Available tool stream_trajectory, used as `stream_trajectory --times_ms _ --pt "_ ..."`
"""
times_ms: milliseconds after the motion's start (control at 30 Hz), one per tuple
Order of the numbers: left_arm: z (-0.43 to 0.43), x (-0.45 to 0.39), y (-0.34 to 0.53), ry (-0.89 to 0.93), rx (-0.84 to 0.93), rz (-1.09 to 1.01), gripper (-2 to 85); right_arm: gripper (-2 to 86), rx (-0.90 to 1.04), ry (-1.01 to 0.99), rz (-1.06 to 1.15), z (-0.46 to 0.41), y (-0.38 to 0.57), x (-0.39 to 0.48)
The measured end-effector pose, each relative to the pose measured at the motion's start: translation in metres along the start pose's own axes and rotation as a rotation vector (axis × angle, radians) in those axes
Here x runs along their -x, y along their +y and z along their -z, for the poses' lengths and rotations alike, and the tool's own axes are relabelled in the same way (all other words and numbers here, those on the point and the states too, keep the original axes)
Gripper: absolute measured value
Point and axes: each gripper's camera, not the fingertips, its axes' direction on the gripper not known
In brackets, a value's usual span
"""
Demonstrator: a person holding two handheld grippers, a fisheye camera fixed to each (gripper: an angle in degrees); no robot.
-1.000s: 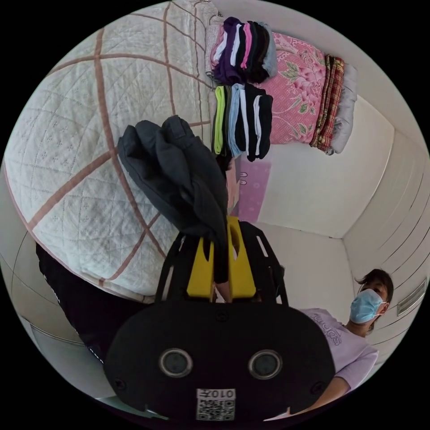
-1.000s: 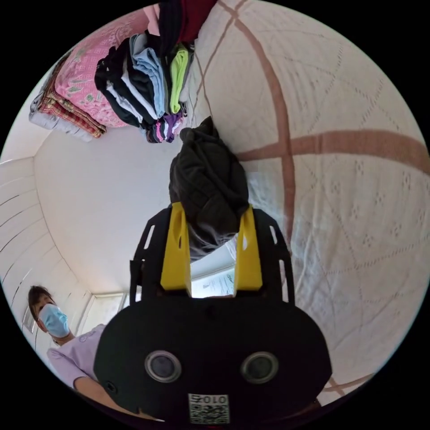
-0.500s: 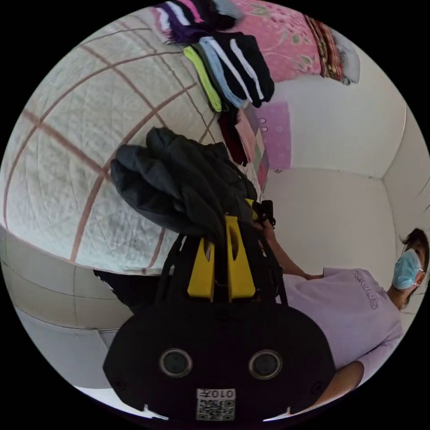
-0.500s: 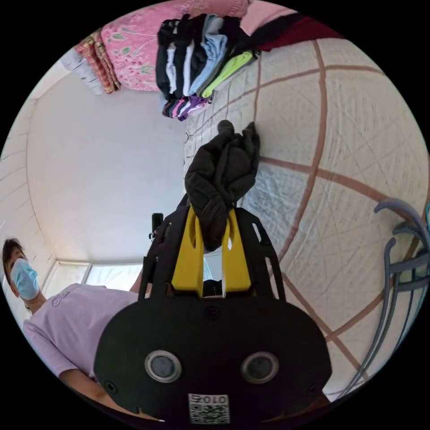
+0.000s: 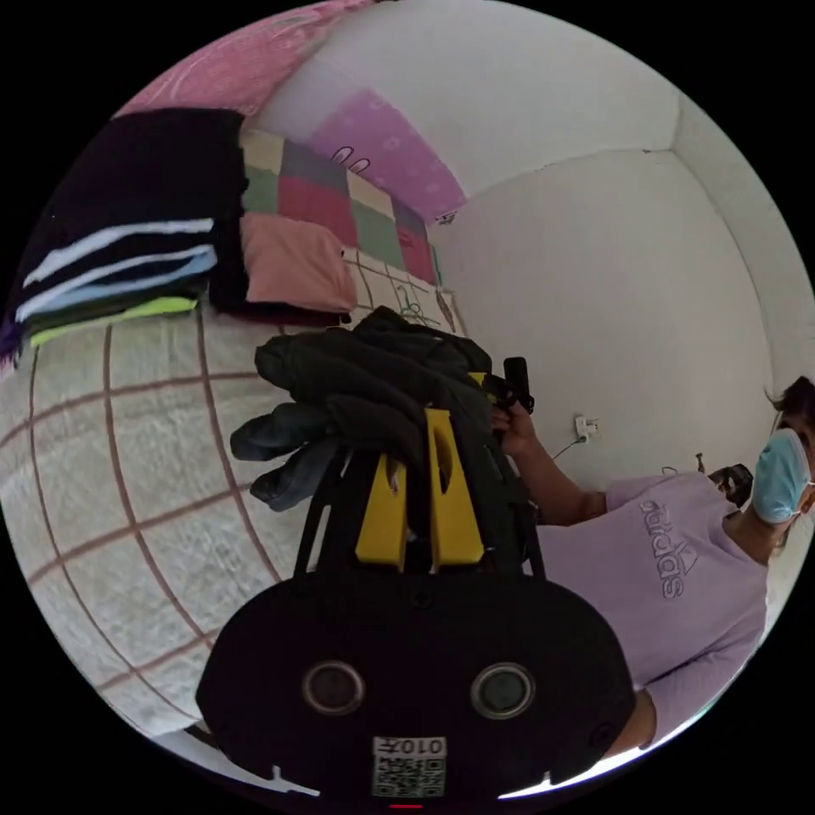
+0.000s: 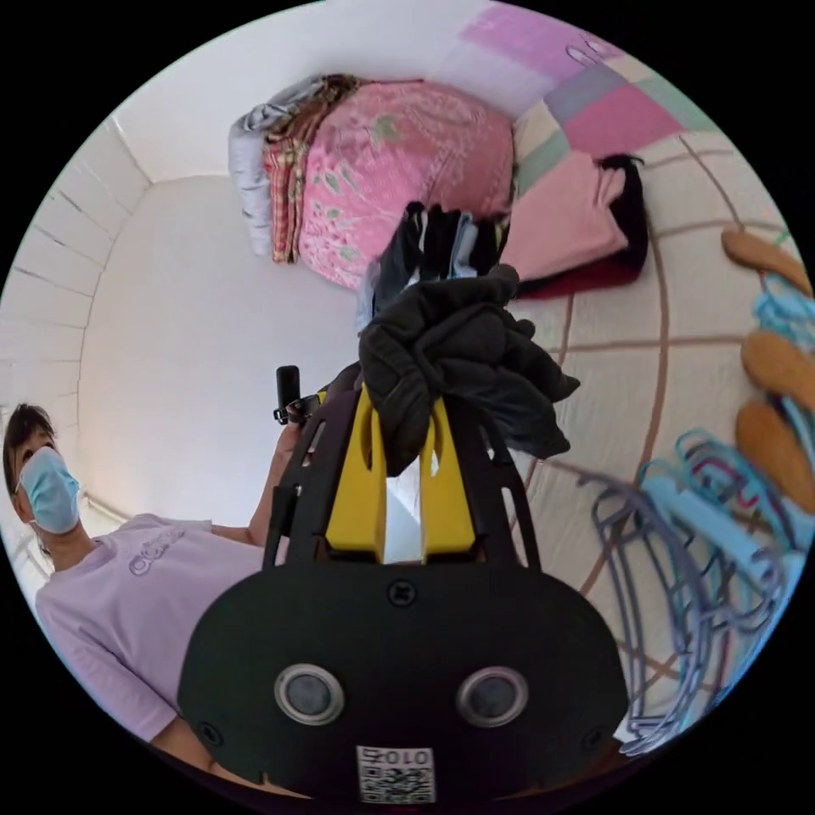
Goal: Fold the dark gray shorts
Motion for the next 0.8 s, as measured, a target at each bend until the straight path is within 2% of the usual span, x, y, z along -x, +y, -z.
stream_trajectory --times_ms 167,300,367,500,567,633,800 --pt "0.021 -0.055 -0.181 -0.087 -0.035 -0.265 7.6 5.2 -0.209 0.053 0.219 0.069 -0.1 0.048" --pt "0.016 -0.051 -0.276 -0.165 -0.054 -0.282 7.6 6.1 -0.32 0.078 0.314 0.086 -0.16 0.039" --pt "-0.009 -0.016 -0.323 -0.222 -0.026 -0.187 7.5 6.8 -0.345 0.084 0.268 0.075 -0.191 -0.004" --pt "-0.081 0.063 -0.366 -0.394 0.137 0.045 7.4 7.4 -0.22 0.155 -0.019 0.027 -0.22 -0.11" --pt "-0.134 0.098 -0.379 -0.548 0.286 0.12 7.4 7.4 -0.148 0.151 -0.203 0.001 -0.215 -0.165" --pt "-0.155 0.103 -0.386 -0.631 0.309 0.109 7.3 7.3 -0.207 0.109 -0.187 0.003 -0.208 -0.171" --pt "-0.148 0.077 -0.41 -0.666 0.143 0.032 7.3 7.6 -0.211 0.199 -0.059 0.012 -0.227 -0.14"
